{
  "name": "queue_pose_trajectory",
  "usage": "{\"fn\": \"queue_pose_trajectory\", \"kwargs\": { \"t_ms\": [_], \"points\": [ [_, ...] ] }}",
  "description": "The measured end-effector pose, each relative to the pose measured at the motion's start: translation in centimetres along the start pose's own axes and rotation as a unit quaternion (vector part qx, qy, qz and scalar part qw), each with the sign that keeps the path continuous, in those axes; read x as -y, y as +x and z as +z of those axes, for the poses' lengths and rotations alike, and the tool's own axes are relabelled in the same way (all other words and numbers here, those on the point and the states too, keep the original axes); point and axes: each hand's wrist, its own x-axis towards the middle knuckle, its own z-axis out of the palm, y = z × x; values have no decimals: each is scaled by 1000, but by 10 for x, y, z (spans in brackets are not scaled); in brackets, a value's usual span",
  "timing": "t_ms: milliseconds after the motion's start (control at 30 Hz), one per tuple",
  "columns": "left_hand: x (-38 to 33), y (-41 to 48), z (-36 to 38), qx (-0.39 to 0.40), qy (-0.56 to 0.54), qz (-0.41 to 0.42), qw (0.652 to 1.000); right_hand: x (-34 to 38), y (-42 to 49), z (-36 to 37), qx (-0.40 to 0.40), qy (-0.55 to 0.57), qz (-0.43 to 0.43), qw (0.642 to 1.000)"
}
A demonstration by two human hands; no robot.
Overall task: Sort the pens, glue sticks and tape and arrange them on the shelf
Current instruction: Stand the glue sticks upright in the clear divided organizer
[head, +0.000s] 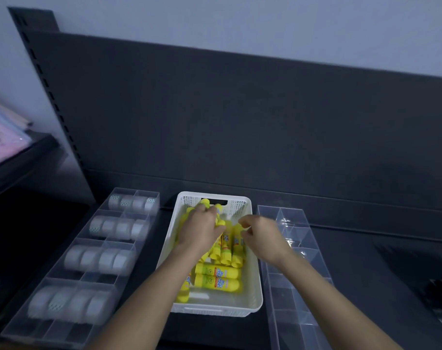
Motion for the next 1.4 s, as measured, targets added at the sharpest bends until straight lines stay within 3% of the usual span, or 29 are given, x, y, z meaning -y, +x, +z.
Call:
{"fn": "queue_pose_trajectory", "kwargs": {
  "t_ms": [167,367,467,567,900,1000,1200,1400],
  "points": [
    [19,-5,-13,-59,-44,-23,997,3,8,5,22,4,-26,999],
    [34,-24,-37,65,106,-55,991,15,21,19,55,26,-47,997],
    [30,-25,-34,63,151,-56,985,20,28,28,67,29,-44,996],
    [27,-20,-25,37,107,-25,993,23,33,30,92,41,-32,994],
    [28,-6,-13,101,-60,31,993,27,32,32,130,100,37,986],
    [30,-6,-17,76,-97,19,992,16,30,18,105,216,85,967],
    [-13,10,-41,-40,-260,-8,965,-18,32,-52,-20,308,81,948],
    [-71,37,-28,-60,-318,21,946,-56,26,-84,-141,258,118,948]
  ]
}}
